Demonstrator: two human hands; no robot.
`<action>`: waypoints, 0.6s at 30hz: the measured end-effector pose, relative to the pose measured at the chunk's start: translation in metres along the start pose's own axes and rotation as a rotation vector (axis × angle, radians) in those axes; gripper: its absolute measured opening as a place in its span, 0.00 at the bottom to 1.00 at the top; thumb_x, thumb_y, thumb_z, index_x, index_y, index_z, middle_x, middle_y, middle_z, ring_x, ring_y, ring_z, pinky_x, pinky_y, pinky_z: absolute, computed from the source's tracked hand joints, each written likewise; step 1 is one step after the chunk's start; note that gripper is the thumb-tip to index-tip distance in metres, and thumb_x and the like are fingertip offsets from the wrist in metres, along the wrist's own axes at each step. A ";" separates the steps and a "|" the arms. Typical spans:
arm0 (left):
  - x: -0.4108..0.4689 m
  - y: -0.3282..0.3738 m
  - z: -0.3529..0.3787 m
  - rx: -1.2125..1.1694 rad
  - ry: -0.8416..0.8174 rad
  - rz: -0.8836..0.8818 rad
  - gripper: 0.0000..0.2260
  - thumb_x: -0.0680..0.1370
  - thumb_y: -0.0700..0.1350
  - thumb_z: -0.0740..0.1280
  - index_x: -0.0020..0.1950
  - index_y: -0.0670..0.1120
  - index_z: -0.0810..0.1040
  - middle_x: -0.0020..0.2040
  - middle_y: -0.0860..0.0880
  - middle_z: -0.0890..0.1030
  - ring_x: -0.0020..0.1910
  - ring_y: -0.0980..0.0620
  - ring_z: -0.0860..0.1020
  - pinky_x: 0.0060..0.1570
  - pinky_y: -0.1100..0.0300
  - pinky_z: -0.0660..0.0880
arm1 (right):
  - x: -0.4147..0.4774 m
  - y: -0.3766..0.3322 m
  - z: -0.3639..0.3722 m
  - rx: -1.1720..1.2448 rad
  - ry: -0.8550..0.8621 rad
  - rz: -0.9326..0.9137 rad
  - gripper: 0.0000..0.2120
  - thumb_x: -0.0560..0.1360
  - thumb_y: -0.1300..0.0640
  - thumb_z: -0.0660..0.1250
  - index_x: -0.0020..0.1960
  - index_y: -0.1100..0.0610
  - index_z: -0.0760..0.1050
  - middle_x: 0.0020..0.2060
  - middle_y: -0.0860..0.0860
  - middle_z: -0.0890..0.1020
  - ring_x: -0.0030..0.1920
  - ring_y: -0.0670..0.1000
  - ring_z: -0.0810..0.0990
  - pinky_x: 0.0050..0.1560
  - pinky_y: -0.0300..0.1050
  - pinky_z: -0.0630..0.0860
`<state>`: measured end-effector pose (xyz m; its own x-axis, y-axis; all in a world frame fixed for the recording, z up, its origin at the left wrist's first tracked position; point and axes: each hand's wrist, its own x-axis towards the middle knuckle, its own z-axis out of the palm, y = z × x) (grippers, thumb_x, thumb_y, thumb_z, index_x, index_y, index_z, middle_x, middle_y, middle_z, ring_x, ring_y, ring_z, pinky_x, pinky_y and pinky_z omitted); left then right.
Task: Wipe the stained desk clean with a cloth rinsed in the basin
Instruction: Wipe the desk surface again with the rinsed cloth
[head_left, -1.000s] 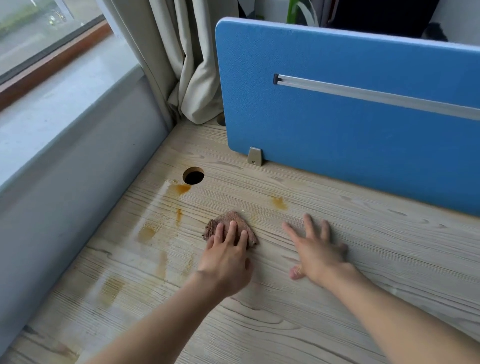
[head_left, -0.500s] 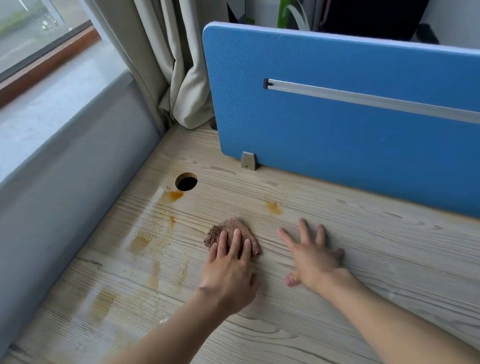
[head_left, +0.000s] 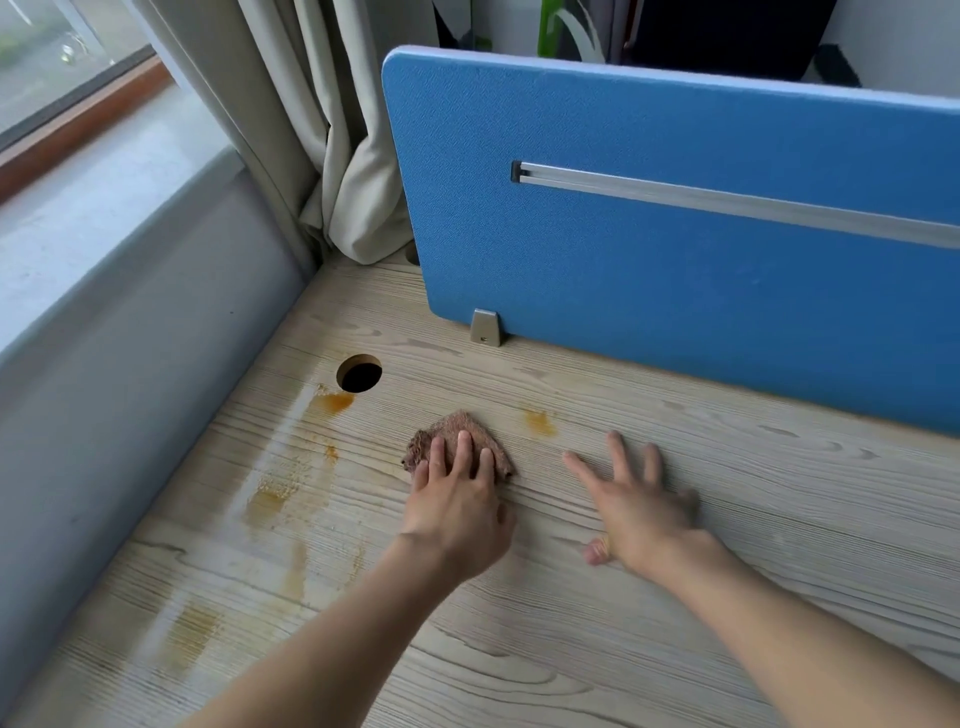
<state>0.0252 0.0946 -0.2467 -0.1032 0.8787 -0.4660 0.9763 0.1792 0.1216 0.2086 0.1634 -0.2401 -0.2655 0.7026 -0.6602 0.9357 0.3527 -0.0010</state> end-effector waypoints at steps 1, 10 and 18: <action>0.000 0.004 0.000 -0.001 -0.005 -0.004 0.34 0.81 0.59 0.52 0.82 0.47 0.45 0.82 0.43 0.40 0.79 0.37 0.39 0.78 0.43 0.47 | 0.000 0.000 0.000 0.006 -0.008 0.002 0.51 0.73 0.43 0.74 0.78 0.34 0.37 0.79 0.51 0.32 0.78 0.67 0.37 0.66 0.77 0.62; 0.012 0.000 -0.005 0.001 0.020 0.004 0.33 0.81 0.58 0.51 0.82 0.48 0.45 0.82 0.44 0.42 0.80 0.39 0.40 0.78 0.44 0.47 | 0.000 0.000 0.000 -0.005 -0.019 -0.009 0.52 0.73 0.44 0.74 0.78 0.34 0.36 0.79 0.52 0.32 0.77 0.67 0.37 0.66 0.77 0.62; 0.013 0.011 -0.006 0.003 0.000 0.060 0.31 0.81 0.55 0.53 0.82 0.50 0.46 0.82 0.46 0.42 0.80 0.41 0.40 0.79 0.46 0.45 | 0.003 0.019 -0.008 0.052 0.004 -0.006 0.56 0.68 0.41 0.77 0.77 0.34 0.37 0.79 0.49 0.34 0.78 0.66 0.39 0.68 0.76 0.59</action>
<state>0.0339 0.1109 -0.2458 -0.0445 0.8878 -0.4581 0.9813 0.1249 0.1467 0.2240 0.1772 -0.2363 -0.2724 0.7029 -0.6571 0.9448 0.3246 -0.0445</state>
